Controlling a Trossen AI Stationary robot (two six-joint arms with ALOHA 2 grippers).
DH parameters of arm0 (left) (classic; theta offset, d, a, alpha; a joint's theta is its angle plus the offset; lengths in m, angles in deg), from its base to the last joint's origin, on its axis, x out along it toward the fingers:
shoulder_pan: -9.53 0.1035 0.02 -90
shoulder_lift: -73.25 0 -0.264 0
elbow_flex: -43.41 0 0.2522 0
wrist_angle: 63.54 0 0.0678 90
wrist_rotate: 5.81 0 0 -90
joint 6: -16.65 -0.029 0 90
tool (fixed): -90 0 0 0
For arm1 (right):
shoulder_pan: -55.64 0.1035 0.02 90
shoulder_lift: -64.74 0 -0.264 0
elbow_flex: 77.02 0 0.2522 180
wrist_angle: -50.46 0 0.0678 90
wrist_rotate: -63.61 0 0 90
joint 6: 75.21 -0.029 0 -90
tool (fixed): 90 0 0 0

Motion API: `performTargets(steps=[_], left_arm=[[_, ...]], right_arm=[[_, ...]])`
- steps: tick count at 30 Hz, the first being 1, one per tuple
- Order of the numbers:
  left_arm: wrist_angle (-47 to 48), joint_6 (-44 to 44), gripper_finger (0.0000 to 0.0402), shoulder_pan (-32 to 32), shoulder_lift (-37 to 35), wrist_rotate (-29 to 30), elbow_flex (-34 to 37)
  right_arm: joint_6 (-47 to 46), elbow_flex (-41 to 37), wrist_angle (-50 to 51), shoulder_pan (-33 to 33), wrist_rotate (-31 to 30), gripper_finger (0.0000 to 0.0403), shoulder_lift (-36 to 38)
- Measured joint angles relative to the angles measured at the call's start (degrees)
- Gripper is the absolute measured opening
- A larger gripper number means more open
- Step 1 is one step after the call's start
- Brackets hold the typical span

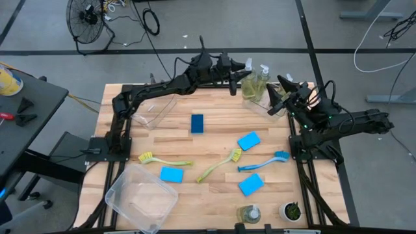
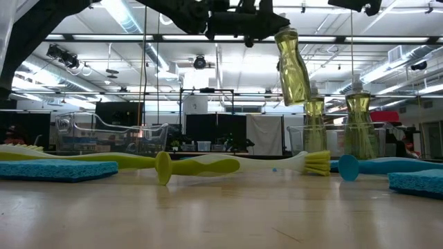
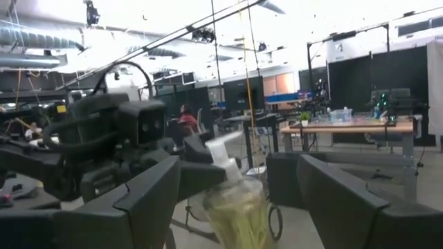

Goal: Pick & Place Kitchen Sink Supplies
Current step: Put the yellow dish soap bottle into the right transparent bin

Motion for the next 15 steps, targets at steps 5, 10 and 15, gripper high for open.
performTargets(steps=[5, 10, 15], left_arm=[[0.5, -1.0, 0.0118, 0.0, 0.3, -0.7, 0.1], [-1.7, -1.8, 0.0118, 0.3, 0.4, -0.8, 0.1], [-3.0, -0.5, 0.0118, 0.5, 1.2, -0.3, 0.1]], right_arm=[[1.5, 0.0, -3.4, 0.0, 0.0, 0.0292, 0.1], [1.8, 0.0, -3.8, 0.0, 0.1, 0.0292, 1.5], [1.8, 0.0, -3.7, 0.0, 0.1, 0.0292, 2.0]])
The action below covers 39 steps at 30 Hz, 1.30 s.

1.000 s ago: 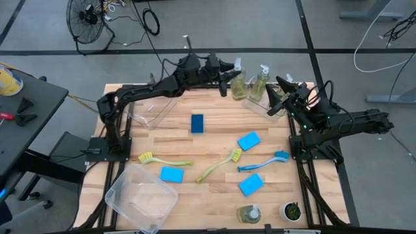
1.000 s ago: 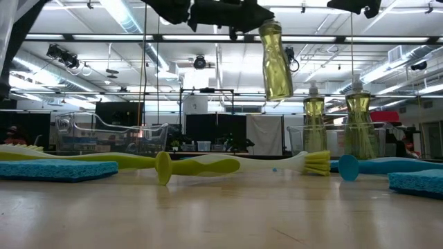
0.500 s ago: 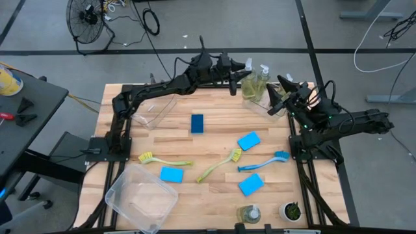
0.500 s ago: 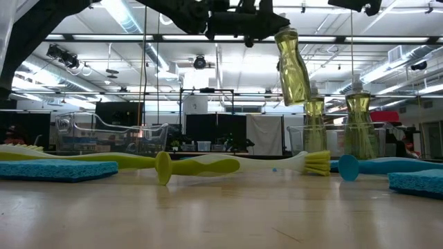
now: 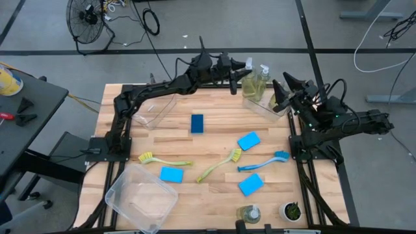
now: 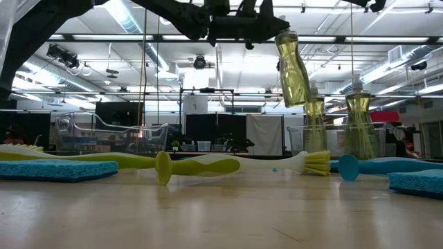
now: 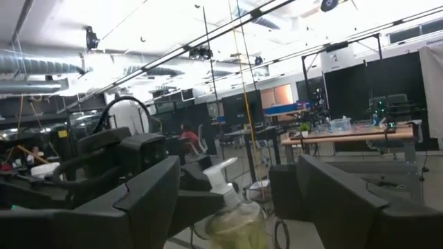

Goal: Pick & Place Kitchen Sink Supplies
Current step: Put the yellow dish soap bottle into the right transparent bin

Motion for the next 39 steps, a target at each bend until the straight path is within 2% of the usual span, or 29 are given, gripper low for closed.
performTargets(steps=[12, 19, 25, 34, 39], left_arm=[[-1.2, 0.6, 0.0118, 0.1, 0.7, -0.4, 0.0], [0.3, 1.6, 0.0118, -0.4, 0.4, -1.8, 0.0], [5.1, 1.8, 0.0118, -1.2, 0.4, -1.8, 0.0], [12.9, -2.4, 0.0118, -4.0, 0.4, -2.3, 0.0], [14.0, -2.9, 0.0118, -5.5, 0.6, -1.4, 0.9]], right_arm=[[0.0, 0.0, 0.4, 0.0, 0.0, 0.0292, 0.0], [-3.5, 0.0, 7.3, 0.0, -0.1, 0.0292, -0.1], [-5.0, 0.0, 8.3, 0.0, -0.1, 0.0292, 0.0], [-5.0, 0.0, 9.9, 0.0, -0.1, 0.0292, 0.0], [-5.0, 0.0, 11.3, 0.0, -0.1, 0.0292, 0.0]])
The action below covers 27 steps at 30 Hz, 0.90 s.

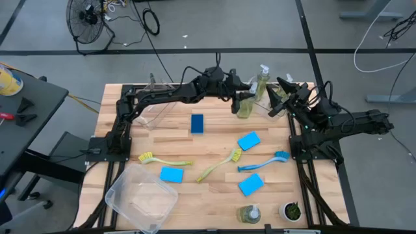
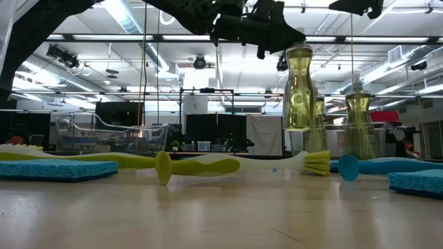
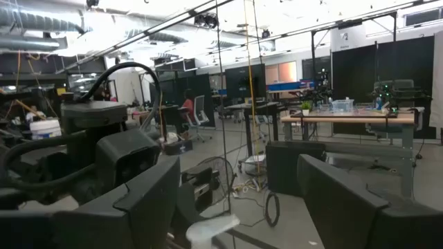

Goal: Pick & Place Kitchen Sink Supplies
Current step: Put the yellow dish soap bottle into the right transparent bin

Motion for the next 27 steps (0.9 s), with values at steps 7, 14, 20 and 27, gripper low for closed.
performTargets(steps=[7, 14, 20, 27], left_arm=[[-1.4, 0.0, 0.0118, -1.3, 0.2, 2.7, 5.7], [-8.7, 0.3, 0.0118, -1.4, 0.3, 3.9, 10.6], [-11.5, 1.7, 0.0118, -1.3, 0.3, 4.5, 13.9], [-12.6, 2.2, 0.0130, -1.7, 0.2, 6.7, 15.6]], right_arm=[[0.0, 0.0, 5.4, 0.0, 0.1, 0.0292, 0.0], [-3.3, 0.0, 11.9, 0.0, 5.9, 0.0292, 0.0], [-8.0, 0.0, 17.3, 0.0, 7.2, 0.0292, 0.0], [-9.1, 0.0, 19.4, 0.0, 7.7, 0.0292, 0.0]])
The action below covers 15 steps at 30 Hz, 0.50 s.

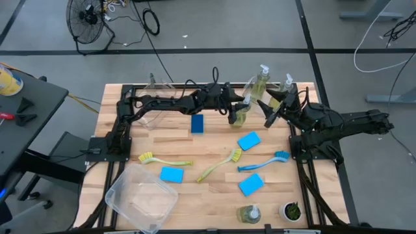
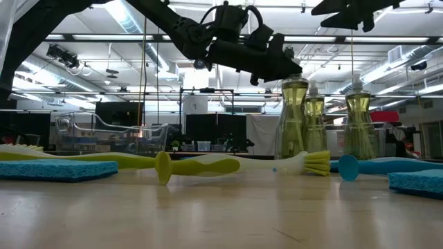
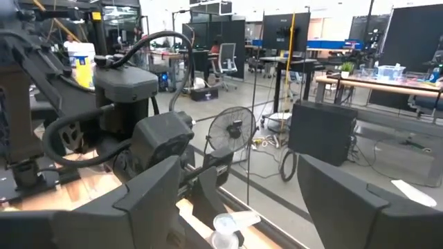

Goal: Pick & Place Kitchen Sink Supplies
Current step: Put the yellow dish soap bottle into the right transparent bin

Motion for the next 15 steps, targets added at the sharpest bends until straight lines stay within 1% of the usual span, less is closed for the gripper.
performTargets(steps=[3, 9, 15], left_arm=[[-0.3, 1.3, 0.0156, 0.0, 0.0, 0.2, 0.0], [0.7, 4.5, 0.0200, 0.0, 0.0, 0.1, 0.0], [1.3, 2.8, 0.0263, 0.0, -0.3, 0.1, 0.1]], right_arm=[[-0.5, 0.0, 2.0, 0.0, 0.1, 0.0292, 0.0], [-5.3, 0.0, 7.3, 0.0, 2.7, 0.0292, -0.1], [-7.1, 0.0, 9.3, 0.0, 3.0, 0.0292, -0.5]])
